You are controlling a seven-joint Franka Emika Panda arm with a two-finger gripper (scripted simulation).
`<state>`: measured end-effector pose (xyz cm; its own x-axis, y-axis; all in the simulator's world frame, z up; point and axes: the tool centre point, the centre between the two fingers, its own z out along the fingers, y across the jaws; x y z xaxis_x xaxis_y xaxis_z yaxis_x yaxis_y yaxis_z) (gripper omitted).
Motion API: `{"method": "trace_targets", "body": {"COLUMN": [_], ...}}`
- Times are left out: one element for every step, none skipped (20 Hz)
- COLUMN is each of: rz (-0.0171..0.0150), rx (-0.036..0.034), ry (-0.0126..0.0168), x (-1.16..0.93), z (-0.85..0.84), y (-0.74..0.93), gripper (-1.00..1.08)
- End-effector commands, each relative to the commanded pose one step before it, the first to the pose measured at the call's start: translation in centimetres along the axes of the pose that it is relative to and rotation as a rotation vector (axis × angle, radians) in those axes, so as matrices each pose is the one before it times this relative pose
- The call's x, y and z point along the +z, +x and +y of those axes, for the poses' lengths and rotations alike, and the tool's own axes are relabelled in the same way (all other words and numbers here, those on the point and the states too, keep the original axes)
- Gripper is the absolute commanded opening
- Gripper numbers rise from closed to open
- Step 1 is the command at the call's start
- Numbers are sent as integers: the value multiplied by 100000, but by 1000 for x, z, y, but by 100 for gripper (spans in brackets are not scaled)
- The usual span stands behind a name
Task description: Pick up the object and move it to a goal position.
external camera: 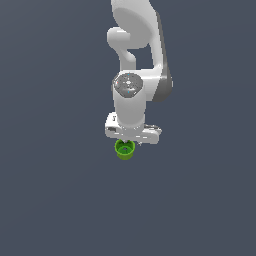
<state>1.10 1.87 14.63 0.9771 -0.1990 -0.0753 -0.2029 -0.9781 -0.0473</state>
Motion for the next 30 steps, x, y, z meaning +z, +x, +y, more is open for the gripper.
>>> {"method": "trace_targets", "body": {"rz": [-2921, -1347, -1413, -1358, -1283, -1207, -1129, -1049, -969, -888, -806, -723, -639, -554, -470, -385, -300, -214, -127, -42, 229, 0, 0, -27, -19, -36, -35, -29, -23, -22], "rx": [6867, 3131, 3246, 3081, 2879, 2682, 2484, 2290, 2099, 1908, 1721, 1535, 1352, 1167, 987, 804, 626, 446, 263, 88, -528, 0, 0, 63, 45, 90, 91, 79, 65, 65], "ry": [1050, 458, 455, 413, 369, 328, 291, 256, 224, 195, 169, 144, 122, 102, 83, 66, 50, 35, 21, 7, -72, 0, 0, 8, 5, 9, 7, 4, 2, 1], "x": [715, 319, 331, 314, 293, 274, 254, 234, 215, 195, 176, 157, 139, 119, 101, 82, 64, 46, 27, 9, -25, 41, 123, 214, 293, 381, 462, 459, 375, 294], "z": [162, 52, 46, 36, 27, 20, 14, 8, 5, 1, -1, -3, -3, -5, -4, -5, -3, -3, -4, -1, 32, -4, -13, 11, -6, 10, 5, 1, 2, 10], "y": [380, 182, 189, 180, 169, 158, 146, 134, 123, 111, 100, 89, 79, 67, 57, 46, 36, 25, 13, 4, -22, -3, -10, 13, -4, 8, -2, -11, -12, -4], "gripper": [28, 28, 28, 28, 28, 28, 28, 28, 28, 28, 28, 28, 28, 28, 28, 28, 28, 28, 28, 28, 28, 28, 28, 28, 28, 28, 28, 28, 28, 28]}}
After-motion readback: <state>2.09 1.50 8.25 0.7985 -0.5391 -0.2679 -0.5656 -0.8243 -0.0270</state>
